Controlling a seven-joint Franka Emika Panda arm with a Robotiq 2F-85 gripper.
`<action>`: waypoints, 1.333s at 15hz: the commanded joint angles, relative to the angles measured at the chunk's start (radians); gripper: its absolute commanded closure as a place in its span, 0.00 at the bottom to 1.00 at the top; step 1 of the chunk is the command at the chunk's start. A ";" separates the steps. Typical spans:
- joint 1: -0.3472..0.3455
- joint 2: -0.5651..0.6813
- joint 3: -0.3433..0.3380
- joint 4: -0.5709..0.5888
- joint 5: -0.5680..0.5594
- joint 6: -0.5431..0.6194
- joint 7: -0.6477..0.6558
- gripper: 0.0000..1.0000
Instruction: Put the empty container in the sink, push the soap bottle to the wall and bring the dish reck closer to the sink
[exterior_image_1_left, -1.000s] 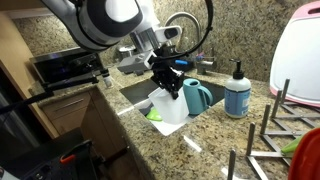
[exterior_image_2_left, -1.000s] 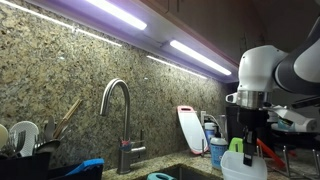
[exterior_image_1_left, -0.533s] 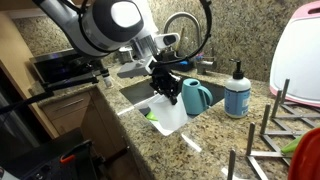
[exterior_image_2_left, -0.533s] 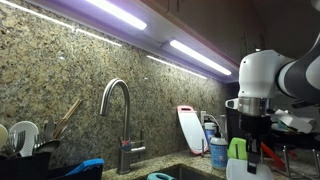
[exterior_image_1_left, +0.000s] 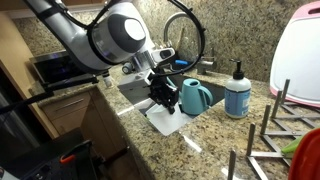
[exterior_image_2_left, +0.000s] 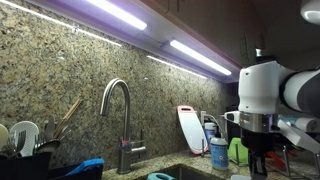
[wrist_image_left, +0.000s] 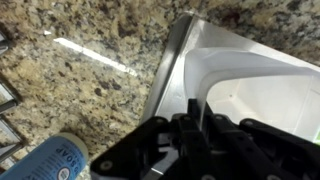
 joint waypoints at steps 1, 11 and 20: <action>0.031 0.048 -0.024 0.053 -0.100 0.025 0.119 0.99; 0.115 0.119 -0.012 0.146 -0.230 0.006 0.316 0.99; 0.102 0.163 -0.011 0.162 -0.211 0.008 0.286 0.94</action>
